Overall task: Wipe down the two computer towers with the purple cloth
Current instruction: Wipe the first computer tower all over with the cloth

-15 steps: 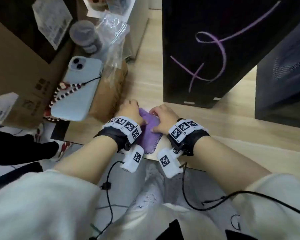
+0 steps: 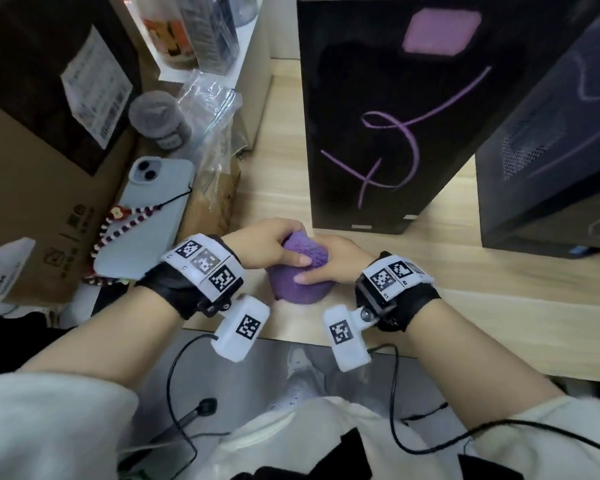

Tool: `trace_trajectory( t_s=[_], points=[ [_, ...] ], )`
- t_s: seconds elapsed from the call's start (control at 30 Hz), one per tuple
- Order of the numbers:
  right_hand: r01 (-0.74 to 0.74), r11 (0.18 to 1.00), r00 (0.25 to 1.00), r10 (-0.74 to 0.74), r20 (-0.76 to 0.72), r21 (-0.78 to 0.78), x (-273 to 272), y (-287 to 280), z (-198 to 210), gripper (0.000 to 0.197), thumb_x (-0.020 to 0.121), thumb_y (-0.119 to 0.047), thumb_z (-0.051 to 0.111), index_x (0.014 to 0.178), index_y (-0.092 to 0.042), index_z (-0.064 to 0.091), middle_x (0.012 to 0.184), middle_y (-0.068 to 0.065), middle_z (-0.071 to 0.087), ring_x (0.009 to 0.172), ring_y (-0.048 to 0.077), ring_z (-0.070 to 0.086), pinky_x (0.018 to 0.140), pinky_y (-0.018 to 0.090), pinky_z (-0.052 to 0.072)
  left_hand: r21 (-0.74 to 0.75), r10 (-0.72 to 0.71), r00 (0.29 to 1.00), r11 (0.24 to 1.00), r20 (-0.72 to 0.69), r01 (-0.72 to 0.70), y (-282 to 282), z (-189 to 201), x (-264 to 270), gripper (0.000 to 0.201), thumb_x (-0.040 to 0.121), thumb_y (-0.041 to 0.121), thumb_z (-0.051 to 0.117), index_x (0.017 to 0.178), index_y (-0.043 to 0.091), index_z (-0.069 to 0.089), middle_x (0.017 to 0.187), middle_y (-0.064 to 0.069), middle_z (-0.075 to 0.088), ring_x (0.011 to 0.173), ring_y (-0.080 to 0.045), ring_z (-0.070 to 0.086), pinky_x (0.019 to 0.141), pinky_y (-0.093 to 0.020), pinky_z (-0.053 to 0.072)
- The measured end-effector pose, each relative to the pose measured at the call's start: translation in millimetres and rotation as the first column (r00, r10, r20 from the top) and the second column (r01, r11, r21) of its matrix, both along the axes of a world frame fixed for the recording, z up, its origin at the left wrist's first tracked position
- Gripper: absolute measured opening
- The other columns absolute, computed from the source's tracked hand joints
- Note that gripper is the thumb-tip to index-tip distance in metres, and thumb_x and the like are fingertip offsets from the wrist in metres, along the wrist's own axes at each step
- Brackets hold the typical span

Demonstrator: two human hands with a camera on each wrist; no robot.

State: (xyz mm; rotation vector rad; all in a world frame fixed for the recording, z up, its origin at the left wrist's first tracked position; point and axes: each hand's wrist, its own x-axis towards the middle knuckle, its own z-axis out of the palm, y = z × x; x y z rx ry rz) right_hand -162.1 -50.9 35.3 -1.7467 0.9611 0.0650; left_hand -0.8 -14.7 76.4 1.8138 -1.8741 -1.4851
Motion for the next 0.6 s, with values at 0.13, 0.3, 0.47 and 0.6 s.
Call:
trace_trajectory(
  t_s=[0.13, 0.3, 0.47, 0.6],
  points=[
    [0.033, 0.999, 0.977, -0.04, 0.208, 0.033, -27, -12, 69, 0.031, 0.07, -0.016, 0.08, 0.089, 0.004, 0.065, 0.078, 0.007, 0.067, 0.075, 0.007, 0.059, 0.075, 0.023, 0.049, -0.227, -0.014, 0.989, 0.974, -0.149, -0.021, -2, 65, -13, 0.019, 0.081, 0.025, 0.072, 0.086, 0.012, 0.058, 0.077, 0.007, 0.057, 0.069, 0.004, 0.05, 0.069, -0.015, 0.04],
    [0.085, 0.996, 0.817, -0.093, 0.569, 0.041, -52, -14, 153, 0.022, 0.057, -0.024, 0.077, 0.076, -0.016, 0.068, 0.07, -0.01, 0.065, 0.073, 0.002, 0.06, 0.071, 0.015, 0.05, -0.429, -0.082, 0.899, 0.894, -0.431, -0.125, -3, 147, -32, 0.019, 0.079, 0.017, 0.066, 0.091, 0.006, 0.057, 0.085, 0.0, 0.059, 0.078, -0.002, 0.056, 0.073, -0.012, 0.045],
    [0.226, 0.973, 0.549, -0.167, 0.819, 0.047, -59, -10, 199, 0.015, 0.066, -0.019, 0.066, 0.081, -0.019, 0.068, 0.076, -0.011, 0.07, 0.077, 0.002, 0.064, 0.072, 0.017, 0.052, -0.586, -0.138, 0.795, 0.751, -0.591, -0.305, -17, 187, -47, 0.015, 0.079, 0.018, 0.062, 0.093, 0.019, 0.056, 0.082, 0.019, 0.066, 0.081, 0.006, 0.06, 0.077, -0.011, 0.046],
    [0.33, 0.908, 0.233, -0.344, 0.909, 0.259, -77, -6, 207, 0.029, 0.062, -0.015, 0.075, 0.09, -0.012, 0.065, 0.085, 0.0, 0.07, 0.084, 0.017, 0.067, 0.079, 0.034, 0.056, -0.674, -0.063, 0.729, 0.441, -0.682, -0.592, -29, 193, -52, 0.012, 0.086, 0.01, 0.059, 0.095, 0.015, 0.054, 0.096, -0.008, 0.061, 0.093, -0.014, 0.058, 0.085, -0.025, 0.047]
  ],
)
